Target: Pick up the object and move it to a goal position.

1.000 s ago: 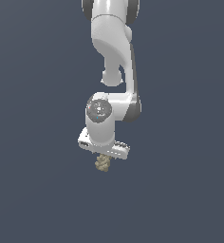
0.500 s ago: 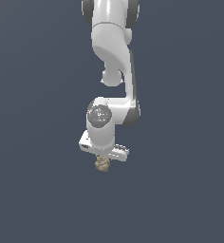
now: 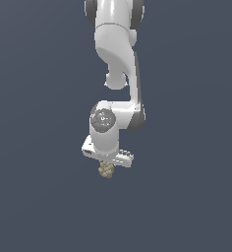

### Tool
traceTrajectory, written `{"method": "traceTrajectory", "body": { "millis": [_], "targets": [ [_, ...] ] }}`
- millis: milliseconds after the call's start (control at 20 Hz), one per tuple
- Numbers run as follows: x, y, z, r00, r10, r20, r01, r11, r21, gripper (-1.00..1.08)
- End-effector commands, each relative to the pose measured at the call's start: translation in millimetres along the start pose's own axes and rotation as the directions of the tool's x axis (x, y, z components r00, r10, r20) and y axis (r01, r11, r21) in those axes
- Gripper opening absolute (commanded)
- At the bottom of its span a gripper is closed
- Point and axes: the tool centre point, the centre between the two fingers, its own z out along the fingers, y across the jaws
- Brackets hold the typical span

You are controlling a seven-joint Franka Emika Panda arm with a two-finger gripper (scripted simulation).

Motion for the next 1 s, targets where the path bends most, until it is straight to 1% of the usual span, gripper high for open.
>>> {"method": "traceTrajectory", "body": {
  "millis": [0, 250, 500, 750, 950],
  "targets": [
    [-0.2, 0.5, -1.0, 1.000, 0.000, -0.001, 0.000, 1.000, 0.000, -1.00],
    [-3.9, 7.1, -8.6, 1.000, 0.000, -0.001, 0.000, 1.000, 0.000, -1.00],
    [-12.2, 21.5, -25.3, 1.000, 0.000, -0.001, 0.000, 1.000, 0.000, -1.00],
    [-25.2, 44.5, -51.9, 1.000, 0.000, 0.000, 0.000, 1.000, 0.001, -1.00],
    [-39.4, 69.9, -81.5, 1.000, 0.000, 0.000, 0.000, 1.000, 0.001, -1.00]
  ]
}}
